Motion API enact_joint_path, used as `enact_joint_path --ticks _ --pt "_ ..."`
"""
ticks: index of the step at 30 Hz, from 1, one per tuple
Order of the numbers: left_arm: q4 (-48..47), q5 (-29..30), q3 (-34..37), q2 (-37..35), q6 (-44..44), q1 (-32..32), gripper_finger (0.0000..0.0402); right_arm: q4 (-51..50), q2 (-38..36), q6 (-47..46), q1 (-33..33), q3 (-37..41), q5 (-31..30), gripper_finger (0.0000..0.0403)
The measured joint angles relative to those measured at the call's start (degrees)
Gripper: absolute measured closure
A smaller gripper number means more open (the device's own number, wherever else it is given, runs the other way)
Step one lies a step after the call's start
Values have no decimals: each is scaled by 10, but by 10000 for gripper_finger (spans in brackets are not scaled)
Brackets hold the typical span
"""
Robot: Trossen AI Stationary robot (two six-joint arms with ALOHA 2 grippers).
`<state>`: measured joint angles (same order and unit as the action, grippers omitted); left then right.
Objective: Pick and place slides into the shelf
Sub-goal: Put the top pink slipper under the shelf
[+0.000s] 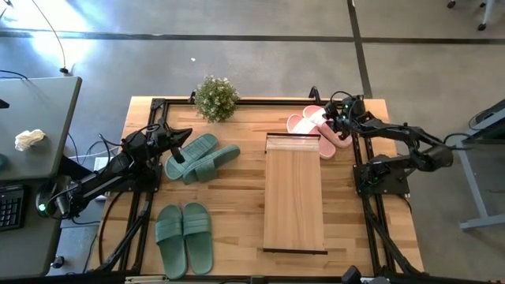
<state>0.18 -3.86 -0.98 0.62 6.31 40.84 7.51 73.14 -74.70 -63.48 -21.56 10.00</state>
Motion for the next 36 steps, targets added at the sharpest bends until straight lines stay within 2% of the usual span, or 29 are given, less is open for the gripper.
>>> enact_joint_path --ticks 5,12,14,19,23,29,36 --pt "0 0 0 0 0 0 396 41 20 8 14 0 -6 263" --pt "0 0 0 0 3 0 396 52 23 15 18 0 -12 375" --pt "0 0 0 0 10 0 396 52 23 20 19 0 -12 395" --pt "1 -10 0 0 44 0 396 45 3 52 38 -1 -28 399" --pt "5 -27 0 0 47 0 396 39 -40 60 56 0 -76 400" --pt "30 -53 0 0 46 0 396 32 -130 77 66 0 -146 402" --pt "84 -56 0 0 45 0 396 45 -259 107 66 -1 -186 402"
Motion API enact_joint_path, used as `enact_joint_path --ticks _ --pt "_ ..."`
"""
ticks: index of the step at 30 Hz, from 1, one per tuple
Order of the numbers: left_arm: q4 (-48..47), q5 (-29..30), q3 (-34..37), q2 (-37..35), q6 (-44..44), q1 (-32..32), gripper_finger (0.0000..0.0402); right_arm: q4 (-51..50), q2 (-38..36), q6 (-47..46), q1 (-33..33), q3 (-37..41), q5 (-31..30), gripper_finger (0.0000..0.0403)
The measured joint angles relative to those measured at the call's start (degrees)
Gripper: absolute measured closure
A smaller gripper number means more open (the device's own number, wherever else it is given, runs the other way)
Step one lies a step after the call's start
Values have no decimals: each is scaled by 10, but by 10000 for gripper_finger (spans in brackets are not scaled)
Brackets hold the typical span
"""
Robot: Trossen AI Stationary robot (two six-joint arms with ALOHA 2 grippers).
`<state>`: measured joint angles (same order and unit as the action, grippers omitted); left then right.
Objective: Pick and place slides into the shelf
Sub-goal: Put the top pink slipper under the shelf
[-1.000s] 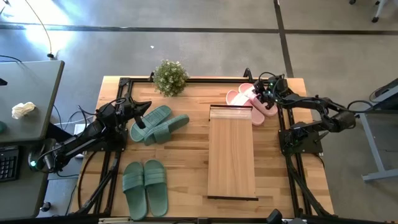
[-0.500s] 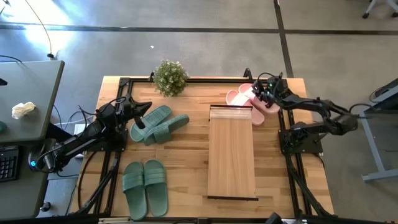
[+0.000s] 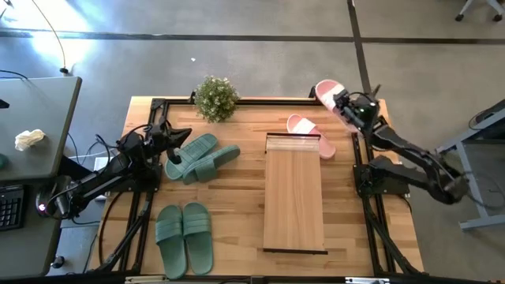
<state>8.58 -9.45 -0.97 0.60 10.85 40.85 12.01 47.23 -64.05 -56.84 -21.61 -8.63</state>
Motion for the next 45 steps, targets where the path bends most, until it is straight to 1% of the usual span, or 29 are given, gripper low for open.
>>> enact_joint_path --ticks 4,7,10,13,16,19,22,24,26,28,32,35,37,40,41,43,45 --pt "35 0 0 0 0 0 396 42 -70 26 4 0 1 402" --pt "70 -3 0 0 -1 0 396 112 -108 46 22 0 3 402" --pt "125 -25 0 0 -25 0 396 199 -123 62 46 0 12 402" --pt "177 -36 0 1 -40 0 396 288 -121 66 74 -1 20 403" --pt "205 -35 0 5 -61 0 388 366 -105 71 108 -1 20 403" --pt "208 -31 -7 18 -94 0 358 394 -79 83 146 -31 19 403" --pt "208 -31 -27 47 -165 0 315 396 -38 113 186 -90 17 403" --pt "209 -34 -51 73 -234 0 293 394 -4 129 209 -137 18 403" --pt "210 -48 -79 104 -308 0 279 382 30 133 226 -188 18 403" --pt "209 -66 -113 141 -369 0 273 337 64 107 236 -242 18 403" --pt "188 -92 -189 227 -461 0 272 217 143 53 246 -346 21 403" --pt "156 -104 -250 300 -532 -4 276 159 204 10 248 -419 51 403" --pt "137 -105 -291 351 -583 -19 278 138 243 -13 248 -467 68 403" --pt "94 -101 -351 425 -669 -59 279 104 296 -44 248 -537 88 403" --pt "76 -89 -371 447 -700 -76 279 84 311 -51 248 -560 89 403" --pt "38 -42 -410 488 -763 -116 279 39 337 -64 248 -606 93 403" --pt "2 30 -445 528 -827 -158 279 -16 359 -66 248 -650 106 403"
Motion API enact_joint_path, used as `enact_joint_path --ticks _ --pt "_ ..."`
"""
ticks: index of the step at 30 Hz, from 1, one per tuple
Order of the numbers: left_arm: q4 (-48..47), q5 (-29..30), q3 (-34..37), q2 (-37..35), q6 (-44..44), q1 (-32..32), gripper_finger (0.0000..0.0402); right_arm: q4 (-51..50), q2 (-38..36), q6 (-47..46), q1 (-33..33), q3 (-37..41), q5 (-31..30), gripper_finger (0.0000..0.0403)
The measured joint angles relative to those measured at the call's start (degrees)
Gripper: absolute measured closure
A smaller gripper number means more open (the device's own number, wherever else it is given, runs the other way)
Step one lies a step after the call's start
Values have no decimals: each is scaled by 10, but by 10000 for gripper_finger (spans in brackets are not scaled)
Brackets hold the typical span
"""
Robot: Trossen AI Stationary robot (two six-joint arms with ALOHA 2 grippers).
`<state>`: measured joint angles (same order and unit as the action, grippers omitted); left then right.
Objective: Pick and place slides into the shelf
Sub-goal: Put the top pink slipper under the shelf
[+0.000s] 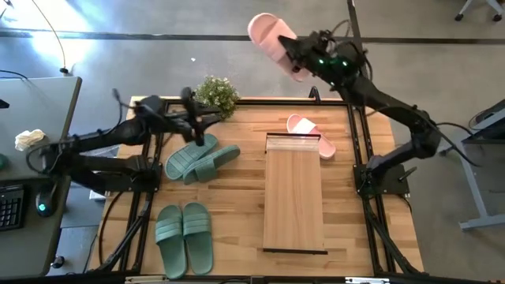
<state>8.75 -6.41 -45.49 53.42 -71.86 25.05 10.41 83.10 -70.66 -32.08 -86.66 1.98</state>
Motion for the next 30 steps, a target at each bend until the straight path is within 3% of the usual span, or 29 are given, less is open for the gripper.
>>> enact_joint_path --ticks 5,14,21,26,30 --pt "-15 184 -65 87 -105 -85 279 -130 51 10 4 -109 45 403" --pt "-18 356 -108 186 -134 -132 279 -408 109 123 10 -271 127 403" --pt "-30 380 -108 184 -119 -143 279 -545 105 221 9 -313 144 403" --pt "-42 384 -109 166 23 -142 279 -607 102 289 18 -327 145 403" --pt "-71 386 -109 144 61 -142 279 -651 96 335 28 -327 114 403"
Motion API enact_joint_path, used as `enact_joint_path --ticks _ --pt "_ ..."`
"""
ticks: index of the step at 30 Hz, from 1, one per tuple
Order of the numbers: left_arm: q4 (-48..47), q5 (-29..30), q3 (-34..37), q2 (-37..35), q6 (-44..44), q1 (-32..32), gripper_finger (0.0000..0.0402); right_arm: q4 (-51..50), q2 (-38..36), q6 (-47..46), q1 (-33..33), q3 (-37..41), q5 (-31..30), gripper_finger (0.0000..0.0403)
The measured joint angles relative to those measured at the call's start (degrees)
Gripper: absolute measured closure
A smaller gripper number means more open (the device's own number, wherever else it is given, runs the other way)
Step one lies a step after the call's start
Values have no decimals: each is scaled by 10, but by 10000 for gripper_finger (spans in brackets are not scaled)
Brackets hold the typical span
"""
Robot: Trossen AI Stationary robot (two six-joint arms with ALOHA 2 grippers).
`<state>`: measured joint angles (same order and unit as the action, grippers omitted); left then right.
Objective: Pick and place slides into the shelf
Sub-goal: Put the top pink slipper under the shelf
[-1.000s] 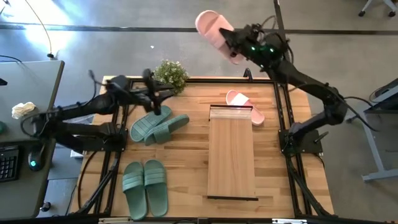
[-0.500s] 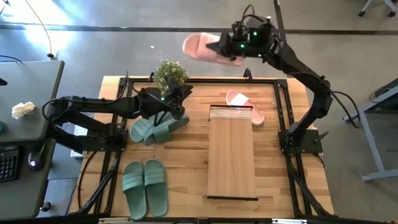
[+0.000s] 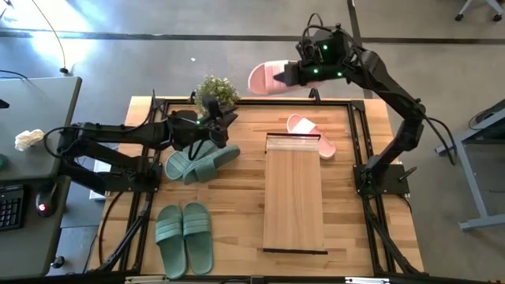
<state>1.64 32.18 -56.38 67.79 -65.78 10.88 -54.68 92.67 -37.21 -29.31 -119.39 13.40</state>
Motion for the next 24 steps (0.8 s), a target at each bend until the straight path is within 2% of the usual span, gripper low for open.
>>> enact_joint_path --ticks 4,7,12,15,20,24 --pt "-25 -5 0 -11 55 0 279 -39 -8 35 7 0 -14 403" --pt "-52 -36 0 -18 102 0 279 -96 -22 52 14 0 -37 403" --pt "-65 -63 0 -18 113 0 279 -187 -56 51 30 0 -82 403" --pt "-65 -90 0 -18 128 0 279 -235 -84 15 50 0 -121 403" --pt "-61 -95 0 -18 132 0 279 -360 -133 -85 84 0 -206 403" --pt "-60 -112 0 -18 138 0 279 -348 -191 -172 121 36 -210 403"
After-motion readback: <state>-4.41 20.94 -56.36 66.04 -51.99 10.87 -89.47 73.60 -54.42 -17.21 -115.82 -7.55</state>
